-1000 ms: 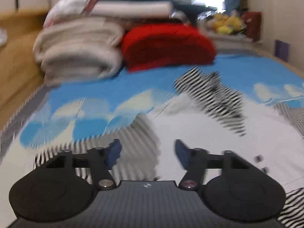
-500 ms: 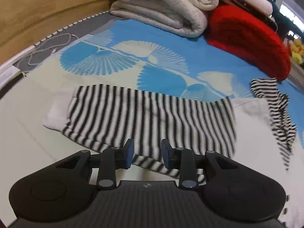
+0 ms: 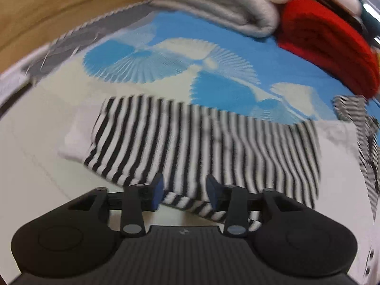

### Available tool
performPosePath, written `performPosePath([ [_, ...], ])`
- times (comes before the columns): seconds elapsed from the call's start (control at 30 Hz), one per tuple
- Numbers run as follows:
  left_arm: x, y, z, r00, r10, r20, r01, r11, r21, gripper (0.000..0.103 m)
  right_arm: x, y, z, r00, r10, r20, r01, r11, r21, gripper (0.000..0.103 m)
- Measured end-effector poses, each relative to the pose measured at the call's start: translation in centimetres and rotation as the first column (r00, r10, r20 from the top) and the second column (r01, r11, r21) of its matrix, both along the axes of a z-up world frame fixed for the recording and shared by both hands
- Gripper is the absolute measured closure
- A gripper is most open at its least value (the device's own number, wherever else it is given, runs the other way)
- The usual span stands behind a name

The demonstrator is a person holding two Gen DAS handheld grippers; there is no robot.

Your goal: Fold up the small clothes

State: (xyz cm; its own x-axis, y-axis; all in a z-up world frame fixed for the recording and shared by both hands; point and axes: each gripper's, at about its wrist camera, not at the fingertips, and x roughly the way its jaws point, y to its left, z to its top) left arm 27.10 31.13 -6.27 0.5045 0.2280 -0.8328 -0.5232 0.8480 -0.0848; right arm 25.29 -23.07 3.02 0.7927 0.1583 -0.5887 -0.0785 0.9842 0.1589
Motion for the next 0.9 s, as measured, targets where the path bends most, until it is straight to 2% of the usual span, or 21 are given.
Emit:
performPosePath([
  [0.03,0.0,0.9,-0.4,0.999,0.039,-0.008,-0.039,0.999,-0.033,0.044,0.2,-0.1,0.0,1.0,0.0,-0.003,0.0,1.0,-0.001,0.056],
  [0.1,-0.2,3.1,-1.2,0.99,0.138,-0.023,-0.14,0.984,-0.108,0.044,0.5,-0.2,-0.1,1.0,-0.005,-0.023,0.006,1.0,0.008,0.056],
  [0.23,-0.8,6.8,-2.8,0.958,0.28,-0.056,-0.285,0.932,-0.225,0.044,1.1,0.0,-0.6,0.998,-0.025,-0.05,0.024,0.999,-0.024,0.056],
  [0.3,-1.0,7.8,-3.4,0.946,0.319,-0.064,-0.324,0.911,-0.256,0.046,1.2,-0.3,-0.7,0.997,-0.035,-0.064,0.033,0.999,-0.023,0.056],
  [0.37,-0.7,7.8,-3.3,0.943,0.329,-0.054,-0.331,0.912,-0.242,0.046,1.3,-0.6,-0.8,0.996,-0.041,-0.073,0.04,0.999,-0.026,0.056],
  [0.4,-0.5,7.5,-3.1,0.948,0.316,-0.045,-0.318,0.921,-0.223,0.057,1.3,-0.8,-0.9,0.996,-0.045,-0.078,0.043,0.999,-0.031,0.056],
  [0.43,-0.2,7.2,-3.0,0.952,0.302,-0.042,-0.304,0.929,-0.209,0.087,1.3,-0.9,-1.0,0.995,-0.047,-0.082,0.044,0.998,-0.035,0.056],
  [0.47,0.0,7.0,-2.9,0.957,0.289,-0.035,-0.291,0.937,-0.196,0.1,1.2,-1.1,-1.0,0.995,-0.048,-0.085,0.045,0.998,-0.037,0.056],
  [0.53,0.0,6.0,-2.2,0.956,0.293,0.002,-0.289,0.946,-0.146,0.1,1.2,-1.4,-1.1,0.994,-0.05,-0.094,0.046,0.998,-0.045,0.058],
  [0.67,0.6,1.7,1.0,0.973,0.2,0.112,-0.203,0.979,0.011,0.1,0.9,-2.1,-1.5,0.991,-0.048,-0.121,0.044,0.998,-0.041,0.075],
  [0.77,0.5,-3.6,4.1,0.971,0.073,0.228,-0.085,0.995,0.043,0.1,0.4,-2.5,-1.7,0.988,-0.068,-0.141,0.062,0.997,-0.046,0.085],
  [0.83,0.3,-9.0,6.3,0.944,-0.068,0.324,0.054,0.997,0.05,0.1,-0.1,-2.8,-1.9,0.984,-0.087,-0.152,0.082,0.996,-0.039,0.085],
  [0.87,0.2,-12.0,7.2,0.916,-0.152,0.372,0.149,0.988,0.037,0.1,-0.3,-2.9,-2.0,0.983,-0.097,-0.157,0.093,0.995,-0.034,0.085],
  [0.9,0.1,-15.3,7.9,0.872,-0.251,0.42,0.273,0.962,0.009,0.1,-0.5,-3.0,-2.2,0.981,-0.107,-0.164,0.104,0.994,-0.028,0.085],
])
